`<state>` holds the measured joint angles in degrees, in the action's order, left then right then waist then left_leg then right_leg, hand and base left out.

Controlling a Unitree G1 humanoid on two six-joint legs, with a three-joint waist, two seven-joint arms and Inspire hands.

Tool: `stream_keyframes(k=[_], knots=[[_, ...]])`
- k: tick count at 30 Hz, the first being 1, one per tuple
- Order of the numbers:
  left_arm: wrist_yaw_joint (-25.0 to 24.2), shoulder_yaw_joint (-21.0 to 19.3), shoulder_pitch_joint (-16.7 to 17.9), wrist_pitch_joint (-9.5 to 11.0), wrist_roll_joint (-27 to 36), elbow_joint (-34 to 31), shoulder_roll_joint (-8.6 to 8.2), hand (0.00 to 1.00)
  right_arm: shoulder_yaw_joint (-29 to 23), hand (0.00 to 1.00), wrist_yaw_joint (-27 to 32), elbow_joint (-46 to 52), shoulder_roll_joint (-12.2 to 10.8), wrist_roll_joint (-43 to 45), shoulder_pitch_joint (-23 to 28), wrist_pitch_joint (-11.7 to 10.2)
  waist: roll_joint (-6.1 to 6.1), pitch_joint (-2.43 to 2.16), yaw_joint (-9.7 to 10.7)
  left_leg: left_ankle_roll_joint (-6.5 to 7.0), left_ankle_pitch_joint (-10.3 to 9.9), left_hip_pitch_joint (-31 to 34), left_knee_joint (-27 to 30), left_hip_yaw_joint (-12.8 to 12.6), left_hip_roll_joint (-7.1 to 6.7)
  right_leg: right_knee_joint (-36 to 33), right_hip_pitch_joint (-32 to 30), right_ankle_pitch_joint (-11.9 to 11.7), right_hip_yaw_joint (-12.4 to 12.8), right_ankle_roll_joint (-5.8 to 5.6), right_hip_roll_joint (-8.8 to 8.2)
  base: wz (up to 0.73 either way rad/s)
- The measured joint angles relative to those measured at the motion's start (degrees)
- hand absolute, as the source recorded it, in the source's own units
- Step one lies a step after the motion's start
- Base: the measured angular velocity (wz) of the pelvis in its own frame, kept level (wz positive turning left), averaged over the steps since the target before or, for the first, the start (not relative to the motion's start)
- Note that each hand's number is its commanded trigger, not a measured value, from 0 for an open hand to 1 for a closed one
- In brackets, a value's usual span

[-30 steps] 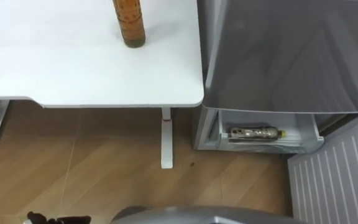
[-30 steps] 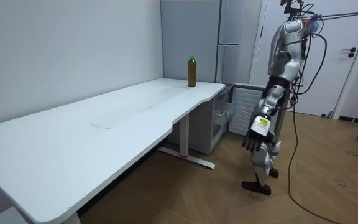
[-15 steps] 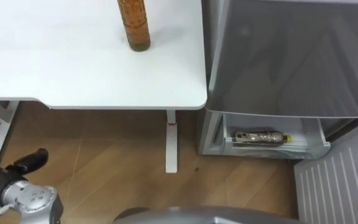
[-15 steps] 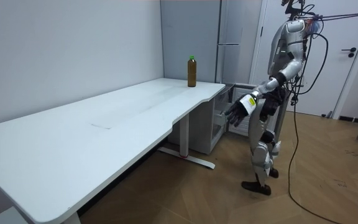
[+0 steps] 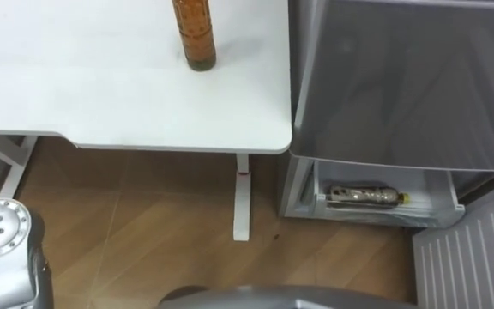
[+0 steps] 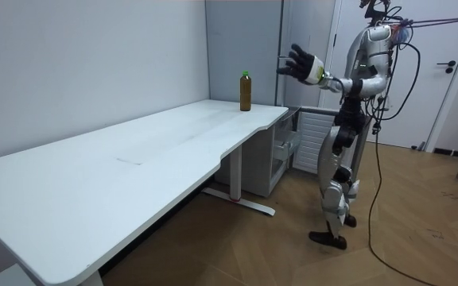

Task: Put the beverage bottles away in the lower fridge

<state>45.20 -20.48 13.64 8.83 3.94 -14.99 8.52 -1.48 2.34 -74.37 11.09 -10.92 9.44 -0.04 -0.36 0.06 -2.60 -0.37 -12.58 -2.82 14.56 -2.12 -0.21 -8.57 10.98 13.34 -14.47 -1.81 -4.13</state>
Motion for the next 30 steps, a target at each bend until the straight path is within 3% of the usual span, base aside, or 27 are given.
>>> stream_keyframes(k=[5,9,11,15,19,25,29,30], knots=[[-4.2,0.0,-3.7,0.6,-0.1,-4.6,0.58,0.0,0.2,0.0,-0.6,-1.4,0.0,8.1,0.5,-1.0,0.28,0.07,0.8,0.0,0.0,0.1,0.1,-0.3,0.01,-0.1,0.0,0.0,0.1,0.0,-0.01,0.0],[-8.9,0.5,-7.1,0.6,1.6,-7.4,1.52,0.0,0.2,0.0,-0.9,-1.8,0.0,11.9,0.4,0.2,0.76,0.46,1.1,0.01,0.0,0.1,-0.1,-0.3,0.02,-0.1,-0.3,0.0,0.3,0.0,-0.01,0.0],[-10.9,0.6,-8.3,0.6,2.1,-7.4,1.86,0.0,0.3,0.0,-1.4,-0.9,0.0,13.9,0.2,0.9,0.87,0.32,1.0,0.01,0.0,0.1,-0.3,-0.5,0.05,-0.1,-0.5,0.0,0.4,0.0,0.01,-0.06],[-15.0,2.9,-9.3,0.1,9.2,-7.4,1.89,0.0,0.2,0.0,-1.9,0.8,-0.1,15.1,-0.8,1.5,0.98,0.23,1.3,0.02,0.0,-0.1,-0.3,-1.0,0.05,-0.3,-0.6,0.0,0.8,0.0,-0.06,-0.05],[-18.2,3.4,-9.4,-1.4,14.5,-6.8,1.88,0.0,0.2,0.0,-1.8,1.5,-0.2,15.9,-2.8,1.6,0.4,0.5,2.4,0.02,0.0,-0.4,-0.5,-1.3,0.07,-0.4,-0.7,0.0,1.4,0.0,-0.07,-0.07],[-21.8,3.8,-11.6,-3.4,14.6,-2.8,1.88,0.0,-0.4,0.0,-1.9,2.1,-1.1,15.9,-3.2,1.6,-0.27,0.53,2.9,0.02,0.0,-0.7,-0.7,-1.8,0.3,-0.5,-0.9,-0.1,2.1,0.06,0.03,-0.06],[-24.5,3.9,-12.5,-4.8,14.7,-1.6,1.88,0.0,-1.5,0.0,-1.9,2.1,-1.6,15.7,-3.5,1.6,-0.1,0.61,4.2,0.02,0.0,-0.7,-0.7,-1.8,0.36,-1.1,-1.0,-0.1,2.1,0.06,0.04,0.0],[-25.4,4.2,-13.4,-4.8,14.7,-0.6,1.88,0.0,-2.1,0.0,-1.9,2.1,-1.6,15.4,-3.5,1.6,0.43,0.78,4.4,0.02,0.0,-0.7,-0.6,-1.8,0.37,-1.1,-1.0,-0.1,2.2,0.06,0.06,0.0]])
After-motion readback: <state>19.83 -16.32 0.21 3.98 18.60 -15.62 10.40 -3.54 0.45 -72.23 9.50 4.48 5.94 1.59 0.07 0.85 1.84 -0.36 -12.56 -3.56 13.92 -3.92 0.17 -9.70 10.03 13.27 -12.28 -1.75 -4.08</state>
